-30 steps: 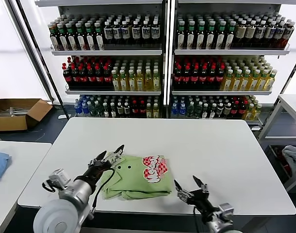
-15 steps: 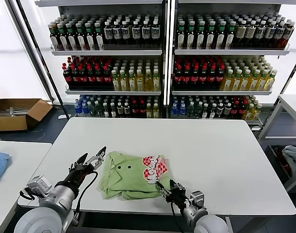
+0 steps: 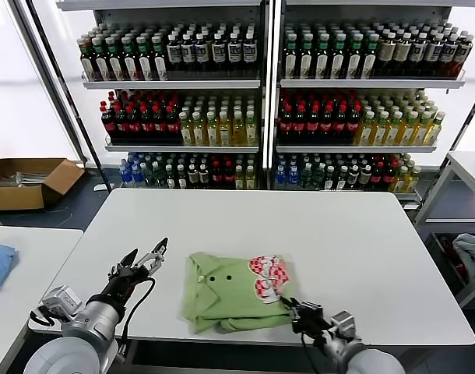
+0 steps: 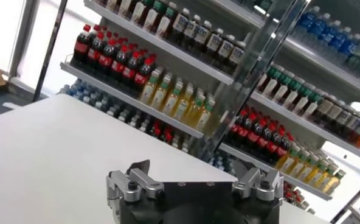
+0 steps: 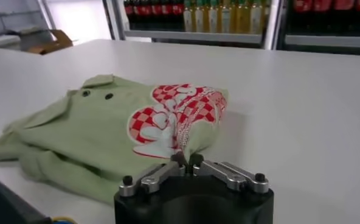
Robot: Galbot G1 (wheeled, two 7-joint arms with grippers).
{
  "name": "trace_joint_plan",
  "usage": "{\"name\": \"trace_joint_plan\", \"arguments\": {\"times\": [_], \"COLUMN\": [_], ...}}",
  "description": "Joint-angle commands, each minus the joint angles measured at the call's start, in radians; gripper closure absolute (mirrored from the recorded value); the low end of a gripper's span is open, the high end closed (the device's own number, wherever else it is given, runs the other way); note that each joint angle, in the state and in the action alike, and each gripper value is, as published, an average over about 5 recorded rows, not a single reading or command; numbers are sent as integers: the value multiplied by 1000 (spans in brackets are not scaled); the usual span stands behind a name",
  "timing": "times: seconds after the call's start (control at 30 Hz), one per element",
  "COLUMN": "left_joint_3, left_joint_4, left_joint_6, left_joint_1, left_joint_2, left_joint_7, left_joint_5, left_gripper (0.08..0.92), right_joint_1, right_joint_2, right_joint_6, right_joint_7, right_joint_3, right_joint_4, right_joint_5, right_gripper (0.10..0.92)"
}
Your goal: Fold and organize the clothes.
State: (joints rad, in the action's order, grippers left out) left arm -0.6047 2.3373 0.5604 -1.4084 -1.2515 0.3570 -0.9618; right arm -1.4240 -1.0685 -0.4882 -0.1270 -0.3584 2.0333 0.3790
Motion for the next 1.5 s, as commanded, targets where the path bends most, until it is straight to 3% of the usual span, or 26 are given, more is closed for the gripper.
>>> {"name": "trace_joint_plan", "arguments": {"times": [0.03, 0.13, 0.33, 0.67, 0.83, 0.9, 1.0, 1.1, 1.5], "left_joint_3": [26, 34, 31, -55, -96, -98, -89, -85, -103], "left_joint_4": [-12, -14, -7, -39, -58, -82, -116, -128, -121], "left_joint_6": [-1, -1, -2, -96, -162, -241, -372, -430, -454], "left_joint_1": [0, 0, -13, -82, -125, -142, -165, -191, -207], "left_joint_2": [-10, -9, -7, 6, 2, -10, -41, -69, -91], "left_joint_7": [-8, -15, -39, -279, -361, -378, -384, -398, -412], "left_joint_5": [36, 54, 86, 342, 460, 537, 613, 624, 638], "left_gripper": [177, 177, 177, 177, 177, 177, 177, 177, 177], "right_joint_1": [-223, -257, -342, -352, -372, -371, -353, -335, -313], "right_joint_2": [105, 64, -12, -124, -151, -162, -183, -204, -231], "right_joint_6": [72, 91, 172, 326, 372, 393, 423, 445, 442], "right_joint_7": [-39, -21, -18, -29, -76, -89, -104, -113, -100], "right_joint_3": [-269, -286, -325, -425, -500, -528, -552, -555, -522], "right_joint_4": [87, 128, 185, 132, 109, 97, 70, 46, 49], "right_joint_5": [54, 67, 36, 0, 26, 36, 46, 54, 33], "right_gripper": [887, 865, 709, 414, 278, 232, 207, 203, 203]}}
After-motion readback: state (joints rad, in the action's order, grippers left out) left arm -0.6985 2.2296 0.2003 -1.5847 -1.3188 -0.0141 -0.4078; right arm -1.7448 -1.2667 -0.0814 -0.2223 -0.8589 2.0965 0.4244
